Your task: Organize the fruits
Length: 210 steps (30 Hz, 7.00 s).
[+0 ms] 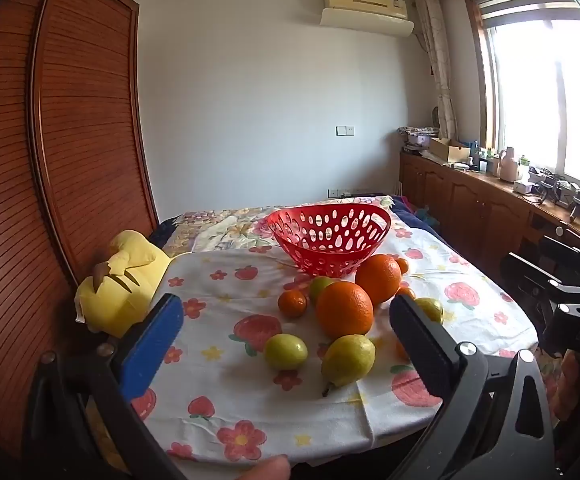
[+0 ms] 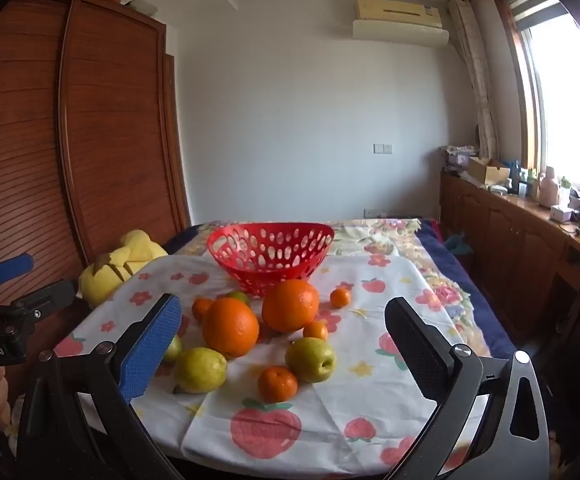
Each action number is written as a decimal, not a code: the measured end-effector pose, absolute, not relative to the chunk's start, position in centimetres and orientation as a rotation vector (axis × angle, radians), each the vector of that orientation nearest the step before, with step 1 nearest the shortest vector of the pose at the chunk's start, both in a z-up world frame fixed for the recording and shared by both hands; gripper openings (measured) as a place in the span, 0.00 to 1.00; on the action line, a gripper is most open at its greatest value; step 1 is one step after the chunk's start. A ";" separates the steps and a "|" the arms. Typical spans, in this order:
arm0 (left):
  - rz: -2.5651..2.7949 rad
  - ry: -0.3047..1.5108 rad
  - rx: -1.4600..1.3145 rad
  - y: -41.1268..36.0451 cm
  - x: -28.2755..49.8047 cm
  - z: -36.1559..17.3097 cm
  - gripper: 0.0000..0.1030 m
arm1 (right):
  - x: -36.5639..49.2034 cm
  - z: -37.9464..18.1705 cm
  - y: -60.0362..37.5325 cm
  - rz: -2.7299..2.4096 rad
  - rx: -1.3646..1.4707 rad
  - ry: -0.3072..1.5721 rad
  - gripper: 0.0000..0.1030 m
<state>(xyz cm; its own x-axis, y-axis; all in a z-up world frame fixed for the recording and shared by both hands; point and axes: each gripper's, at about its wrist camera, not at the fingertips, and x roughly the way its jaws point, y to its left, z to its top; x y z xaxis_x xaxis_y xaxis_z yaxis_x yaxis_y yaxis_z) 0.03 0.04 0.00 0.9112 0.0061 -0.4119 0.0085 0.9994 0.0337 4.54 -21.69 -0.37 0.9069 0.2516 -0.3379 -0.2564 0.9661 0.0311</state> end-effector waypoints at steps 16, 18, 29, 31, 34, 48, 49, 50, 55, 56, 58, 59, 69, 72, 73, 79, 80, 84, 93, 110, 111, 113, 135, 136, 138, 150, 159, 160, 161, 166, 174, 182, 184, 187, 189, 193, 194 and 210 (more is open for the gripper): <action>-0.005 0.414 0.041 -0.6 -0.4 -0.2 1.00 | 4.1 -0.2 -21.5 0.259 -0.028 0.350 1.00; -0.005 0.414 0.040 -0.4 -0.4 -0.1 1.00 | 4.0 -0.2 -21.5 0.256 -0.029 0.351 1.00; -0.009 0.412 0.037 -0.2 -0.8 0.2 1.00 | 3.8 0.0 -21.7 0.252 -0.025 0.349 1.00; -0.010 0.409 0.038 -0.2 -0.9 0.3 1.00 | 3.8 0.0 -21.7 0.252 -0.023 0.349 1.00; -0.013 0.408 0.037 -0.2 -1.0 0.5 1.00 | 3.8 0.0 -21.7 0.252 -0.026 0.349 1.00; -0.012 0.405 0.037 -0.1 -1.0 0.9 1.00 | 3.7 0.0 -21.8 0.252 -0.025 0.347 1.00; -0.012 0.405 0.037 -0.1 -1.0 1.0 1.00 | 3.7 0.1 -21.8 0.253 -0.025 0.348 1.00; -0.013 0.406 0.037 -0.1 -1.0 1.0 1.00 | 3.7 0.1 -21.8 0.252 -0.026 0.348 1.00; -0.012 0.405 0.038 -0.1 -1.0 0.9 1.00 | 3.7 0.0 -21.7 0.252 -0.026 0.347 1.00; -0.013 0.406 0.038 -0.1 -1.0 1.0 1.00 | 3.7 0.0 -21.8 0.252 -0.026 0.347 1.00; -0.013 0.405 0.038 -0.1 -1.0 1.0 1.00 | 3.7 0.1 -21.8 0.252 -0.027 0.347 1.00; -0.012 0.405 0.038 -0.1 -1.0 1.0 1.00 | 3.6 0.1 -21.8 0.252 -0.027 0.347 1.00; -0.015 0.408 0.036 -0.1 -1.0 1.1 1.00 | 3.7 0.0 -21.7 0.251 -0.027 0.347 1.00; -0.014 0.407 0.036 -0.1 -1.0 1.0 1.00 | 3.7 0.0 -21.7 0.251 -0.027 0.346 1.00; -0.015 0.408 0.036 -0.1 -1.0 1.1 1.00 | 3.6 0.1 -21.8 0.252 -0.027 0.346 1.00; -0.018 0.407 0.037 -0.3 -1.0 1.0 1.00 | 3.6 0.1 -21.8 0.252 -0.028 0.345 1.00; -0.018 0.406 0.037 -0.3 -1.0 1.1 1.00 | 3.6 0.1 -21.8 0.253 -0.028 0.345 1.00; -0.021 0.405 0.038 -0.4 -1.1 1.0 1.00 | 3.6 0.1 -21.8 0.253 -0.028 0.346 1.00; -0.022 0.415 0.036 -0.6 -1.2 0.8 1.00 | 3.4 0.2 -21.7 0.256 -0.030 0.354 1.00; -0.058 0.504 0.011 0.1 0.9 -2.3 1.00 | 4.9 -2.4 -22.0 0.250 -0.043 0.421 1.00; -0.063 0.507 0.010 0.1 1.0 -2.6 1.00 | 5.0 -2.6 -22.0 0.250 -0.045 0.425 1.00; -0.070 0.520 0.012 0.0 1.4 -3.1 1.00 | 5.5 -3.1 -21.9 0.252 -0.055 0.441 1.00; -0.190 0.697 -0.004 -1.6 5.4 -9.5 0.97 | 10.1 -9.7 -20.8 0.362 -0.100 0.634 0.72; -0.198 0.706 -0.006 -1.7 5.6 -9.9 0.95 | 10.5 -10.1 -20.7 0.370 -0.098 0.648 0.70; -0.207 0.718 -0.004 -1.9 5.9 -10.4 0.93 | 11.2 -10.9 -20.5 0.390 -0.098 0.669 0.66; -0.210 0.729 -0.016 -1.5 7.7 -11.8 0.90 | 13.8 -14.1 -18.8 0.414 -0.159 0.729 0.61; -0.229 0.745 -0.018 -1.5 8.6 -12.3 0.86 | 14.8 -15.3 -18.6 0.399 -0.157 0.749 0.47; -0.232 0.746 -0.017 -1.5 8.7 -12.3 0.86 | 14.8 -15.3 -18.6 0.400 -0.151 0.743 0.45; -0.233 0.745 -0.014 -1.6 8.8 -12.3 0.85 | 14.8 -15.2 -18.6 0.383 -0.159 0.731 0.44; -0.246 0.750 -0.007 -2.1 9.3 -12.3 0.85 | 14.3 -14.9 -19.2 0.413 -0.125 0.723 0.44; -0.270 0.749 0.016 -3.2 10.6 -12.1 0.70 | 12.7 -13.7 -19.8 0.423 -0.111 0.699 0.44; -0.274 0.789 0.037 -3.9 11.7 -13.2 0.70 | 12.3 -14.7 -20.0 0.430 -0.096 0.721 0.44; -0.271 0.797 0.045 -4.0 11.9 -13.4 0.70 | 12.4 -14.9 -19.9 0.431 -0.095 0.726 0.44; -0.274 0.806 0.055 -4.2 12.1 -13.7 0.70 | 12.4 -15.1 -20.0 0.433 -0.091 0.730 0.44; -0.280 0.810 0.059 -4.2 12.2 -14.0 0.70 | 12.5 -15.1 -19.9 0.432 -0.090 0.731 0.44; -0.295 0.813 0.057 -4.2 12.2 -14.1 0.61 | 12.7 -15.2 -19.9 0.431 -0.090 0.737 0.45; -0.295 0.811 0.056 -4.2 12.2 -14.1 0.61 | 12.7 -15.2 -19.9 0.432 -0.089 0.739 0.45; -0.317 0.796 0.016 -3.4 10.8 -13.5 0.60 | 12.8 -15.6 -19.8 0.437 -0.106 0.745 0.44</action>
